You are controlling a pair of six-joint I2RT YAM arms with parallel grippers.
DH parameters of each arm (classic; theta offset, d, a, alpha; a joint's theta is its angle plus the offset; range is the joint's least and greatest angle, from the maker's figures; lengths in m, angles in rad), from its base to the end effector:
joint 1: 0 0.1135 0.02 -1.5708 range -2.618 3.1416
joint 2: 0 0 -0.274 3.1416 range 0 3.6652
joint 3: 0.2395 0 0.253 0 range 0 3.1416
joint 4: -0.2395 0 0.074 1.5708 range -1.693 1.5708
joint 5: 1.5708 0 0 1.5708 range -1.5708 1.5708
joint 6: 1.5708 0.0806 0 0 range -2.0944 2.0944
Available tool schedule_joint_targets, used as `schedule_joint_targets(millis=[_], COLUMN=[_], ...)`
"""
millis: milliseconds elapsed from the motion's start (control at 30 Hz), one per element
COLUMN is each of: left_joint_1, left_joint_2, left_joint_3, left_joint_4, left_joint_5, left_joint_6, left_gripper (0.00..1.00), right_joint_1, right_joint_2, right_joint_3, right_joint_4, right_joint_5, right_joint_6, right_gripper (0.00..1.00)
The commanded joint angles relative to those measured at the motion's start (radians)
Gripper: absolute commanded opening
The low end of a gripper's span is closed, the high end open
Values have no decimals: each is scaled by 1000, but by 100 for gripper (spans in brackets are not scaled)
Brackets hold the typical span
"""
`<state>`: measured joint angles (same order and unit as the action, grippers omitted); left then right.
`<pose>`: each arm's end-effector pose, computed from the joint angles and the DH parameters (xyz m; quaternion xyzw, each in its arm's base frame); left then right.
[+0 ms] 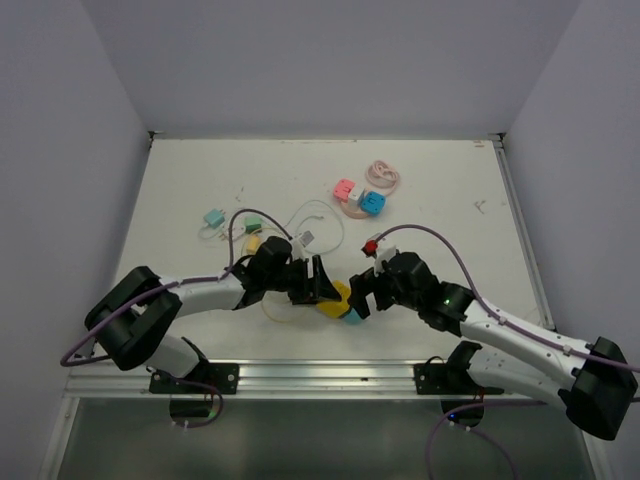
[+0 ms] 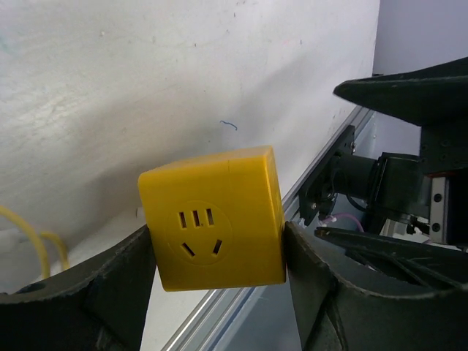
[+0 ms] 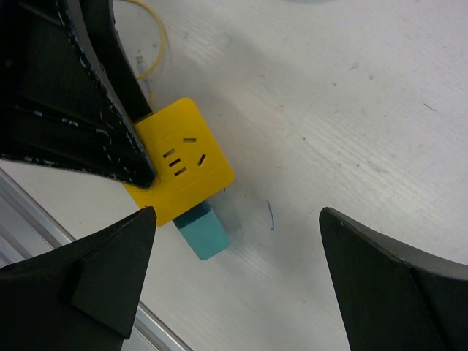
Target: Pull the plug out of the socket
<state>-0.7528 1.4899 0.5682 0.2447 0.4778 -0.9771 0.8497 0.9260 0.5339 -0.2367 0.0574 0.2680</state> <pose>0.1992 -0.2374 0.1359 0.0036 0.8821 -0.4580 0.1100 0.1555 0.1699 0.2032 -0.2430 0.8571 0.2188 0.3981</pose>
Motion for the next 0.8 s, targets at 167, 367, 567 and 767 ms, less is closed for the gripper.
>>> schedule_joint_targets(millis=[167, 367, 567, 767], left_joint_1=[144, 198, 201, 211], left_joint_2=[-158, -194, -206, -232], left_joint_3=[5, 19, 24, 32], left_joint_4=[-25, -62, -29, -24], left_joint_5=[105, 114, 127, 114], left_joint_6=[153, 178, 150, 138], left_gripper=[0, 0, 0, 0], right_joint_1=[-6, -5, -5, -5], right_joint_2=[74, 186, 269, 355], right_joint_3=[29, 107, 132, 143], right_joint_4=[119, 120, 223, 272], right_joint_5=[-249, -304, -303, -330], right_joint_6=[-105, -151, -161, -181], right_gripper=[93, 86, 82, 78])
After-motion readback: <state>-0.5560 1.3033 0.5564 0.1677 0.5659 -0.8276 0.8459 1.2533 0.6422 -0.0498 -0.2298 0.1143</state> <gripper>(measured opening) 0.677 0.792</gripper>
